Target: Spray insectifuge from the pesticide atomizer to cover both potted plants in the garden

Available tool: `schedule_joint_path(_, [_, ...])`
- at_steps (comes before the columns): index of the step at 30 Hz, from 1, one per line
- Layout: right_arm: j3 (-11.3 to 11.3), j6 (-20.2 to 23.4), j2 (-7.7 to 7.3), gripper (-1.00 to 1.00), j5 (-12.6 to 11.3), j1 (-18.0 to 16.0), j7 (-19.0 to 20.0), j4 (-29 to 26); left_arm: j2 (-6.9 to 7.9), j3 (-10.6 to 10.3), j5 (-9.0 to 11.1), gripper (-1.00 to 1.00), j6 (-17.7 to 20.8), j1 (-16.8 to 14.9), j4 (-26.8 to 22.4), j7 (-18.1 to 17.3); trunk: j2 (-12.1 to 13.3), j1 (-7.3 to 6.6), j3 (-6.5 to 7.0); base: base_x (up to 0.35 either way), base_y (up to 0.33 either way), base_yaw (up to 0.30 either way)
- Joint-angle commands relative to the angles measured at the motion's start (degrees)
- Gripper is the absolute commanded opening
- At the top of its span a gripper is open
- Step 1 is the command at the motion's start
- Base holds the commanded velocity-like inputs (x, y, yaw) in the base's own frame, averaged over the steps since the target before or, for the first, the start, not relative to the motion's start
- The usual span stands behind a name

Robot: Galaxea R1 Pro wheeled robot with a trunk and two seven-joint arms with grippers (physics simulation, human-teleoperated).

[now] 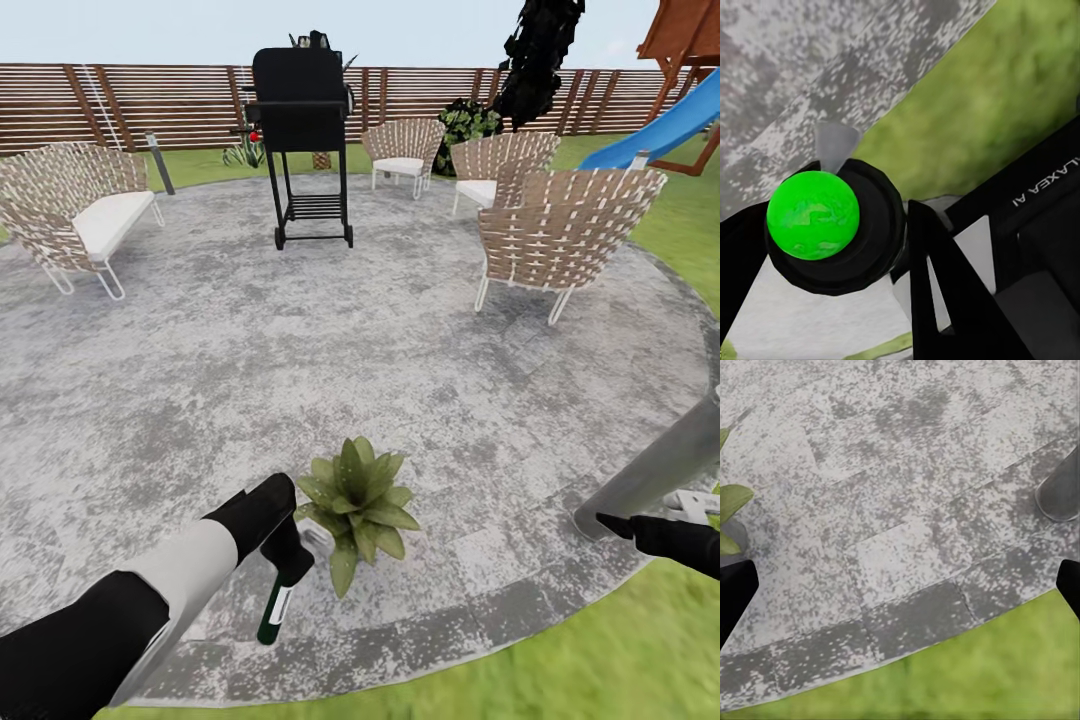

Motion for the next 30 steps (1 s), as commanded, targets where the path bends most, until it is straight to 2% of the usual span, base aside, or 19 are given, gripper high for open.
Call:
schedule_joint_path(1, [-0.06, 0.2, 0.0, 1.0, 0.54, -0.06, 0.59, -0.05, 0.02, -0.08, -0.6, -1.0, 0.14, -0.05, 0.0, -0.55, -0.02, -0.01, -0.04, -0.001, -0.003, 0.0])
schedule_joint_path(6, [-0.07, 0.2, 0.0, 1.0, 0.58, -0.06, 0.59, -0.05, 0.34, -0.3, -0.69, -1.0, 0.09, 0.15, 0.19, -0.49, -0.02, -0.01, -0.04, -0.003, -0.035, 0.0])
schedule_joint_path(15, [-0.07, 0.2, 0.0, 1.0, 0.69, -0.06, 0.59, -0.05, 0.55, -0.71, -0.73, -1.0, 0.01, 1.28, 0.32, -0.02, -0.02, -0.01, -0.04, -0.096, -0.208, 0.0])
schedule_joint_path(21, [-0.07, 0.12, 0.0, 1.0, 0.71, -0.06, 0.59, -0.05, 0.57, -0.53, -0.8, -1.0, -0.01, 1.45, 0.31, 0.04, -0.02, -0.01, -0.04, -0.042, -0.066, 0.0])
schedule_joint_path(30, [0.19, -0.03, 0.08, 1.0, 0.71, -0.06, 0.62, -0.05, 0.07, -0.45, -0.98, -1.0, 0.13, -2.1, 0.16, -0.01, -0.02, -0.01, -0.04, -0.003, -0.004, 0.0])
